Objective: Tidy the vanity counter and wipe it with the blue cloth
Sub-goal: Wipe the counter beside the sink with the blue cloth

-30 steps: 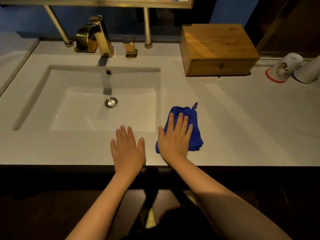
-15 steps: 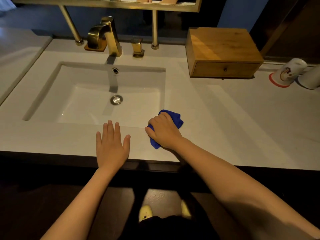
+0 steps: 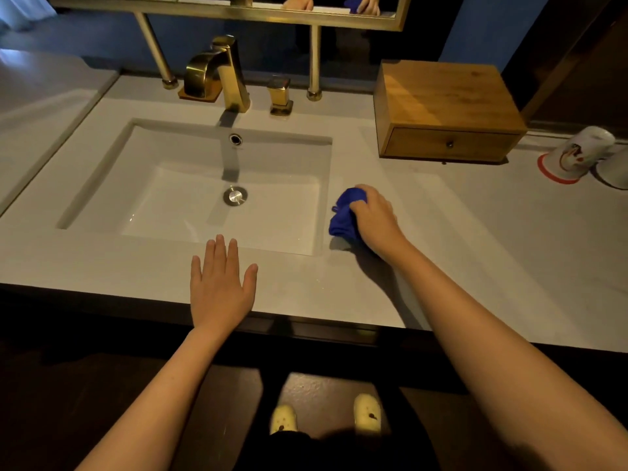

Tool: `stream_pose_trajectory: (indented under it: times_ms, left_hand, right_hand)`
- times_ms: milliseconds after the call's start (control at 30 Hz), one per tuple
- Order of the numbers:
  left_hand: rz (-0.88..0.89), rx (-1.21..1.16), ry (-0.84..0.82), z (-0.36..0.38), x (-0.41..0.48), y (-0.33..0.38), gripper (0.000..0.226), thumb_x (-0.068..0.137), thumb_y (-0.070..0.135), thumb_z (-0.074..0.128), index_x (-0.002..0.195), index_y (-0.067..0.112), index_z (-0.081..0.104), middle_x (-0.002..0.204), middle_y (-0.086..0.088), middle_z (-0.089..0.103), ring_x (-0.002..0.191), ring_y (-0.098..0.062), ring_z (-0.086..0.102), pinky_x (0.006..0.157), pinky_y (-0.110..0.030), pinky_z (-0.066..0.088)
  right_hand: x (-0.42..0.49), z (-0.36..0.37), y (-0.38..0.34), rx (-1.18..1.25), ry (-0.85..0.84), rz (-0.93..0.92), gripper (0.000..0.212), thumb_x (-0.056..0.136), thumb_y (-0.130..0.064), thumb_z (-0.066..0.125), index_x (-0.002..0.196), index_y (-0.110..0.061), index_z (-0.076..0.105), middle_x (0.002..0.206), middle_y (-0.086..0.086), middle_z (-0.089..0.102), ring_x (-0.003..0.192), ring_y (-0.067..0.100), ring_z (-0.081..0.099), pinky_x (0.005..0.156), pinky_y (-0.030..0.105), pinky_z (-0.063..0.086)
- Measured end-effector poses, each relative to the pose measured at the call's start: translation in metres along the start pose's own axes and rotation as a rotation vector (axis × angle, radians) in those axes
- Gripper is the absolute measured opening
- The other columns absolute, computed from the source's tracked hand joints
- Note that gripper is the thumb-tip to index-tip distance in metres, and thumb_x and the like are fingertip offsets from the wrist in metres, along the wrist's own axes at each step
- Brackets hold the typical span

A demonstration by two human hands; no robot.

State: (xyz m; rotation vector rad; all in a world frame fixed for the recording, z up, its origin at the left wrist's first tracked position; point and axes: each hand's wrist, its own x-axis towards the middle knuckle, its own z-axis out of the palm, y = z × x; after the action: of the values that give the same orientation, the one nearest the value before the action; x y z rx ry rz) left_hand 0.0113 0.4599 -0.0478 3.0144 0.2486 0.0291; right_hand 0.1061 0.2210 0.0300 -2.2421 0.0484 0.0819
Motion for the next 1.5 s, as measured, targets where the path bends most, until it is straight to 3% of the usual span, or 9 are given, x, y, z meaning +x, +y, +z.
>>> stream_pose_trajectory:
  times_ms: [133,267,567,767,900,1100,1333,1433,1500]
  left_hand:
    - [0.002,0.007,0.002,0.000,0.000,0.000,0.064,0.095,0.048,0.017,0.145,0.009,0.017,0.157,-0.012,0.014,0.145,-0.024,0.007,0.117,-0.046,0.007]
    - [0.012,0.006,0.002,-0.001,0.000,0.000,0.065,0.094,0.049,0.016,0.145,0.008,0.018,0.156,-0.013,0.016,0.145,-0.026,0.009,0.116,-0.047,0.009]
    - [0.016,-0.015,-0.015,-0.001,0.000,-0.001,0.063,0.095,0.045,0.021,0.145,0.008,0.016,0.156,-0.014,0.014,0.145,-0.026,0.007,0.117,-0.046,0.007]
    - [0.022,-0.018,-0.011,0.001,0.001,-0.001,0.064,0.094,0.047,0.016,0.146,0.010,0.012,0.157,-0.013,0.011,0.145,-0.025,0.004,0.117,-0.045,0.003]
    - [0.014,-0.024,-0.030,-0.001,0.000,0.000,0.063,0.094,0.046,0.015,0.146,0.010,0.009,0.157,-0.012,0.007,0.145,-0.024,0.002,0.117,-0.044,0.001]
    - [0.060,-0.272,-0.101,-0.018,0.003,-0.011,0.056,0.097,0.032,0.022,0.146,0.009,0.009,0.158,-0.013,0.003,0.145,-0.022,-0.002,0.117,-0.040,-0.001]
    - [0.019,-0.240,-0.117,-0.028,-0.001,-0.068,0.057,0.097,0.031,0.031,0.146,0.007,0.013,0.157,-0.015,0.008,0.145,-0.026,0.001,0.117,-0.044,0.003]
    - [0.112,-0.452,-0.122,-0.030,-0.006,-0.067,0.057,0.097,0.030,0.036,0.146,0.012,0.013,0.157,-0.008,0.009,0.143,-0.014,-0.002,0.114,-0.032,-0.004]
    - [0.157,-0.551,-0.114,-0.031,-0.008,-0.062,0.054,0.097,0.026,0.039,0.145,0.013,0.019,0.156,-0.006,0.017,0.141,-0.009,0.002,0.114,-0.030,-0.001]
  right_hand:
    - [-0.001,-0.029,0.020,-0.315,0.139,-0.013,0.049,0.083,-0.032,0.063,0.125,-0.016,0.046,0.121,0.011,0.055,0.109,0.031,0.051,0.095,0.044,0.041]
    - [-0.025,-0.032,0.043,-0.592,0.248,-0.093,0.060,0.069,-0.046,0.074,0.113,-0.015,0.048,0.110,0.011,0.052,0.099,0.028,0.047,0.085,0.039,0.036]
    - [-0.061,-0.002,0.069,-0.360,-0.038,-0.094,0.050,0.095,-0.039,0.040,0.139,-0.017,0.032,0.144,0.008,0.036,0.128,0.028,0.039,0.106,0.041,0.035]
    - [-0.089,0.035,0.050,-0.393,0.075,-0.008,0.055,0.098,-0.036,0.032,0.146,-0.014,0.018,0.158,0.009,0.010,0.145,0.022,0.006,0.120,0.039,0.006]
    - [-0.097,0.088,0.016,-0.415,0.066,-0.028,0.056,0.098,-0.037,0.030,0.147,-0.014,0.014,0.158,0.011,0.005,0.146,0.023,-0.001,0.117,0.035,-0.005]
    - [-0.086,0.137,-0.025,-0.441,-0.001,-0.119,0.056,0.098,-0.037,0.032,0.146,-0.012,0.017,0.157,0.015,0.010,0.145,0.028,0.005,0.117,0.040,0.001]
    - [-0.084,0.154,-0.054,-0.291,-0.207,-0.216,0.062,0.095,-0.033,0.037,0.148,-0.015,0.010,0.157,0.012,0.008,0.145,0.026,0.003,0.119,0.041,0.001]
    - [-0.078,0.128,-0.056,-0.147,-0.329,-0.254,0.055,0.093,-0.020,0.041,0.144,-0.011,0.023,0.148,0.011,0.032,0.134,0.026,0.030,0.114,0.043,0.023]
    - [-0.076,0.110,-0.047,-0.207,-0.297,-0.313,0.050,0.091,-0.016,0.043,0.140,-0.010,0.033,0.141,0.012,0.040,0.128,0.027,0.036,0.110,0.041,0.028]
